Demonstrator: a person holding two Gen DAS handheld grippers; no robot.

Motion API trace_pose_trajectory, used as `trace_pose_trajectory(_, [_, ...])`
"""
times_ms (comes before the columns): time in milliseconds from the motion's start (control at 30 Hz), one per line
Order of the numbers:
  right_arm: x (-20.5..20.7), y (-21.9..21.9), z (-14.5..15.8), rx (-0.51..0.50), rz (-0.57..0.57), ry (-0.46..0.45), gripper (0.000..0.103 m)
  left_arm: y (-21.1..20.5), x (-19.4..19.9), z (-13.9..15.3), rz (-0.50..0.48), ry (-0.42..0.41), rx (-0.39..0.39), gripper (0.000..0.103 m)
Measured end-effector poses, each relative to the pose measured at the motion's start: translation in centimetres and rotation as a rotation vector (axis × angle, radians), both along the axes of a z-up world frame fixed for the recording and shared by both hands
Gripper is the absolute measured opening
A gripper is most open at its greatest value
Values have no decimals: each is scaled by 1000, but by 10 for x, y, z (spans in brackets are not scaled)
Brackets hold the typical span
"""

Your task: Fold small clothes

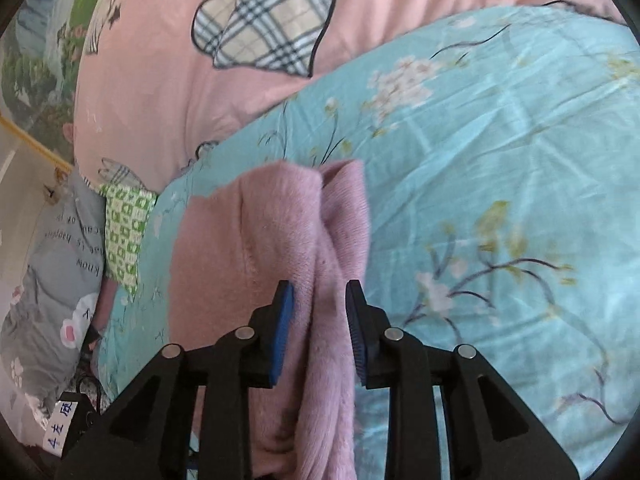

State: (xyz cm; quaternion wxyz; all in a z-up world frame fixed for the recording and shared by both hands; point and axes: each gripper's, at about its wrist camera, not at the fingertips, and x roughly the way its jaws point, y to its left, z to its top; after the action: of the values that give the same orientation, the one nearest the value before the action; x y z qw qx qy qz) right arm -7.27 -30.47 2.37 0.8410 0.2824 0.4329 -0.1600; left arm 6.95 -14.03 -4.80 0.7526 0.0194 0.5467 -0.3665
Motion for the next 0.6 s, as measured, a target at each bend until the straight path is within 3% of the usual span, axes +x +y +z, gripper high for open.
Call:
trace_pose_trajectory(167, [-13, 7, 19, -11, -12, -46, 29, 59, 25, 13, 124, 20, -18, 59])
trace_pose_trajectory(333, [0, 13, 18, -5, -1, -44, 31, 115, 89, 26, 312, 12, -45, 67])
trace_pose_trajectory(467, [19, 15, 9, 3, 7, -30, 34, 149, 150, 16, 422, 92, -89, 70])
trace_pose_trajectory(600, [38, 12, -3, 12, -1, 4, 39, 155, 188, -3, 463, 167, -137, 74])
